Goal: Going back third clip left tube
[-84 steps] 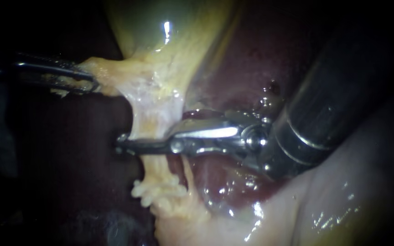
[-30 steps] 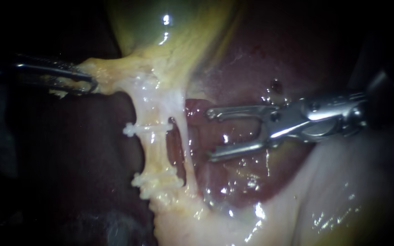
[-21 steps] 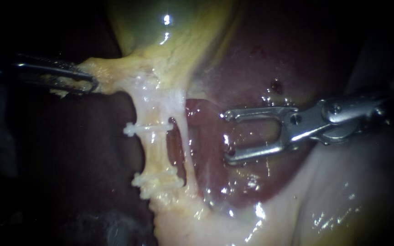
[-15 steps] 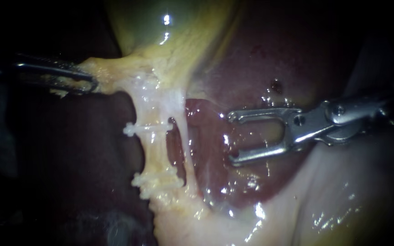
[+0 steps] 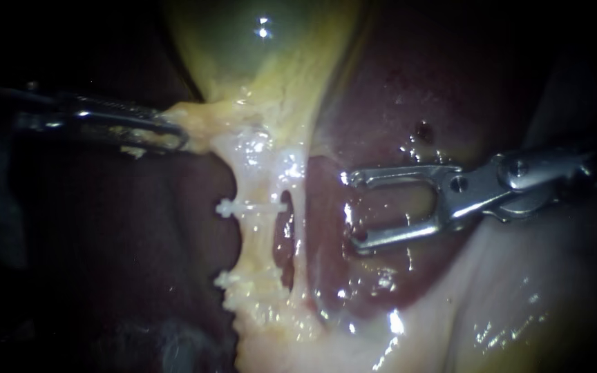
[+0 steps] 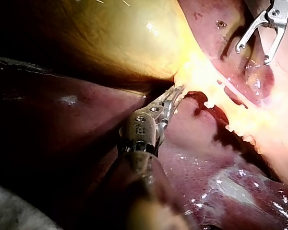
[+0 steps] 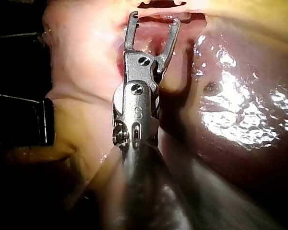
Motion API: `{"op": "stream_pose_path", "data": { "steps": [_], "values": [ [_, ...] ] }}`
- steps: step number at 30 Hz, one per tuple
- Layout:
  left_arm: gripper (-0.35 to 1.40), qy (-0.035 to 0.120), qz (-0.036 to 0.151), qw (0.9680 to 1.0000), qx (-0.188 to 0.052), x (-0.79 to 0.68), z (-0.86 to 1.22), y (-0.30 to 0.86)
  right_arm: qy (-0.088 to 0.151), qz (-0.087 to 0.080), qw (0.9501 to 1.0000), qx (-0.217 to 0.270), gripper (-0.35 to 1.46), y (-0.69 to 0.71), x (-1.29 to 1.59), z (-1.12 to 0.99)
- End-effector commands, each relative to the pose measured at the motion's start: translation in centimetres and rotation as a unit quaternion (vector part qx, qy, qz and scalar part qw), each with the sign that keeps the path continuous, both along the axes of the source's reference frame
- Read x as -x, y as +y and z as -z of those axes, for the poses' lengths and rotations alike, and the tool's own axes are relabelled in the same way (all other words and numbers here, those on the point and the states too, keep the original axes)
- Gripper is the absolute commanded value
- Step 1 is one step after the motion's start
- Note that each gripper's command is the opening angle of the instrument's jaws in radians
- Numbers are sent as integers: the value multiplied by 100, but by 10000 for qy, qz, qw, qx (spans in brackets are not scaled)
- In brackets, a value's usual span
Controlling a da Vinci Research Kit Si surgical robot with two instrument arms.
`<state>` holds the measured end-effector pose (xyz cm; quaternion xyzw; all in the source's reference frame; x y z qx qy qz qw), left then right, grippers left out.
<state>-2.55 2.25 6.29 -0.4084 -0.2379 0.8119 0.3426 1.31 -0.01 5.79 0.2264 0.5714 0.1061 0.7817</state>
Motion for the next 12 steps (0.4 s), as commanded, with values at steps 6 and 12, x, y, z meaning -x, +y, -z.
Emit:
{"op": "stream_pose_path", "data": {
  "steps": [6,12],
  "values": [
    [-35,4,-9,10000,-2,5,-1,-2,0,-1,10000,0,50,0,0,0],
    [-35,2,-11,10000,-3,4,-1,-2,-1,-1,10000,0,50,0,0,0]
  ]
}}
